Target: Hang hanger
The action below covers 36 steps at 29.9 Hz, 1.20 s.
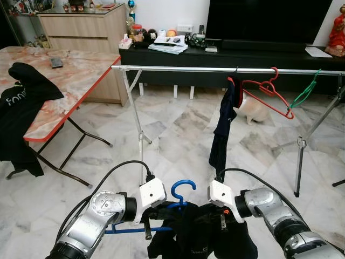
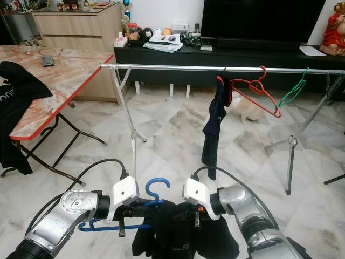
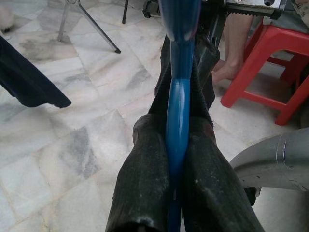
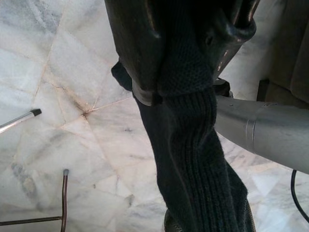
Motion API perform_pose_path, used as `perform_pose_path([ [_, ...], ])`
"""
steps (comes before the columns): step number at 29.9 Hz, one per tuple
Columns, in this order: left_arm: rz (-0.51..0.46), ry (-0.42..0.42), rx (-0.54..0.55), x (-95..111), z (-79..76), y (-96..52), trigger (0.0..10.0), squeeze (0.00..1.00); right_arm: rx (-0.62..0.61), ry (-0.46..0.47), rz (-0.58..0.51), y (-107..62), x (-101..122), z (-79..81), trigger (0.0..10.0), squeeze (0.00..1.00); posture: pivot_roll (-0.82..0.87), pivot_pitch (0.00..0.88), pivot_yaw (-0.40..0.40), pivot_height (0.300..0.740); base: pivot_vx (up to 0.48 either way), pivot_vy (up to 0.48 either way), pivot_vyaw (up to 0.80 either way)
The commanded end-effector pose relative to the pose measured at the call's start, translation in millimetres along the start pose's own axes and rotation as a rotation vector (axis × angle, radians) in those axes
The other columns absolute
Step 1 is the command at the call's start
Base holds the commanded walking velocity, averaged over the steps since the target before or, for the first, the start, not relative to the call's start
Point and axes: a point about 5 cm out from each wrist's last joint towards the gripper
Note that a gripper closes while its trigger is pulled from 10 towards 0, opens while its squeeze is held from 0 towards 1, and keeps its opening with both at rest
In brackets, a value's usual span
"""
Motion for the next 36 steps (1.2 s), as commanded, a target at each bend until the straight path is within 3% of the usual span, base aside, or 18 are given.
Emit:
perform_pose_path([
  [1, -0.045, 0.047, 0.035, 14.2, 5.7, -0.2, 10.0, 0.00, -0.002, 0.015, -0.034, 3.2, 2.8, 0.2, 0.0, 0.00, 0.09, 0.038, -0.042, 0.740, 0.000, 0.000, 0.00],
  [20, -0.062, 0.051, 0.069, 18.0, 11.5, 0.0, 10.0, 0.00, 0.003, 0.017, -0.025, 5.6, 2.2, 1.1, 0.0, 0.00, 0.09, 0.000, -0.038, 0.740, 0.000, 0.000, 0.00],
  [36, -0.023, 0.059, 0.078, 14.9, 14.1, -0.1, 10.0, 0.00, -0.007, 0.015, -0.028, 5.4, 2.6, 0.4, 0.0, 0.00, 0.10, 0.000, -0.040, 0.740, 0.000, 0.000, 0.00],
])
Point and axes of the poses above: a point about 5 cm out from each wrist's last joint towards the gripper, its own y axis pointing out of the wrist towards the gripper, its own x axis along the axis of the wrist's last joint, z = x × y, and after that the axes turned 1 degree about y, right-handed
